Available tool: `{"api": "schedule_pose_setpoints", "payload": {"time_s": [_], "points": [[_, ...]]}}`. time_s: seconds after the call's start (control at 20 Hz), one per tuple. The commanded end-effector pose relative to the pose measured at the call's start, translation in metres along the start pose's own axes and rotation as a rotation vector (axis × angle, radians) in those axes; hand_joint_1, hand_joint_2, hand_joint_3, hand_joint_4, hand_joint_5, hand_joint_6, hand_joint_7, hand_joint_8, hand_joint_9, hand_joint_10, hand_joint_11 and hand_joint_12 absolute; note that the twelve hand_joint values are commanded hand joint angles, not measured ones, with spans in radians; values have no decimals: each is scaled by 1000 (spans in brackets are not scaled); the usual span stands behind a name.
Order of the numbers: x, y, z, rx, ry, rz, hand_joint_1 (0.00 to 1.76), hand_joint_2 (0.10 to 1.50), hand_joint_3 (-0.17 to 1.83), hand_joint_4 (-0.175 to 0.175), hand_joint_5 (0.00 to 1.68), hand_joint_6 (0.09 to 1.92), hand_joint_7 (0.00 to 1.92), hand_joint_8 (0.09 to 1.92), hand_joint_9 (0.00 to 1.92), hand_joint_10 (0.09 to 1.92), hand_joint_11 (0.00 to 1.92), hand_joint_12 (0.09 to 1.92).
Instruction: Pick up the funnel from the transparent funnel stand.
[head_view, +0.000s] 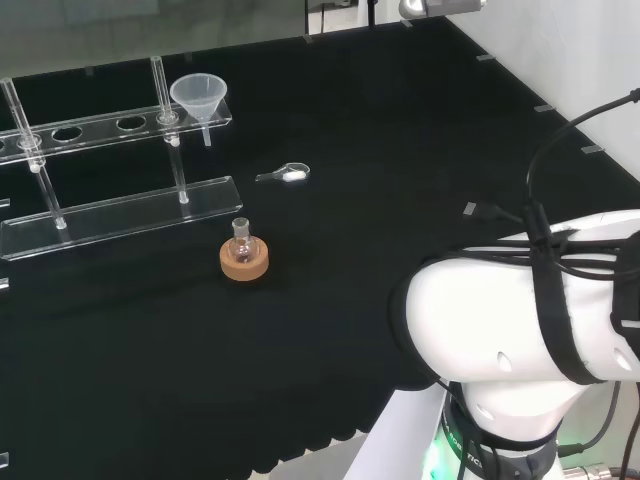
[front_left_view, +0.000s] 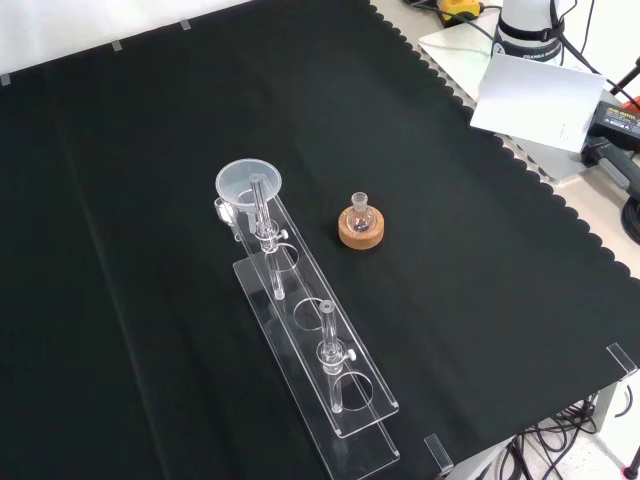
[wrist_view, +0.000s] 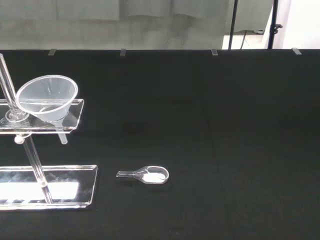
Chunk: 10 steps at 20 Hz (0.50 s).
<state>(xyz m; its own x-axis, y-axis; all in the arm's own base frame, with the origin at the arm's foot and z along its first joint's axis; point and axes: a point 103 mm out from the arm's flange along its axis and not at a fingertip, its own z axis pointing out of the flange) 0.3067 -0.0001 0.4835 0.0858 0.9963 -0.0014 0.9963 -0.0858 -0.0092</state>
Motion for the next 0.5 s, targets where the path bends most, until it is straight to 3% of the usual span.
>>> {"api": "schedule_pose_setpoints", "payload": {"time_s": [0.05, 0.2, 0.5], "points": [[0, 0, -1, -13, -9, 2, 95, 1095, 478, 30, 237, 87, 22, 402, 163, 626, 147, 1357], [-1, -1, -2, -12, -7, 8, 10, 1183, 425, 41, 218, 87, 2, 351, 119, 633, 104, 1363], [-2, -1, -2, -9, -10, 19, 0, 1197, 412, 42, 216, 87, 0, 343, 113, 635, 96, 1364]]}}
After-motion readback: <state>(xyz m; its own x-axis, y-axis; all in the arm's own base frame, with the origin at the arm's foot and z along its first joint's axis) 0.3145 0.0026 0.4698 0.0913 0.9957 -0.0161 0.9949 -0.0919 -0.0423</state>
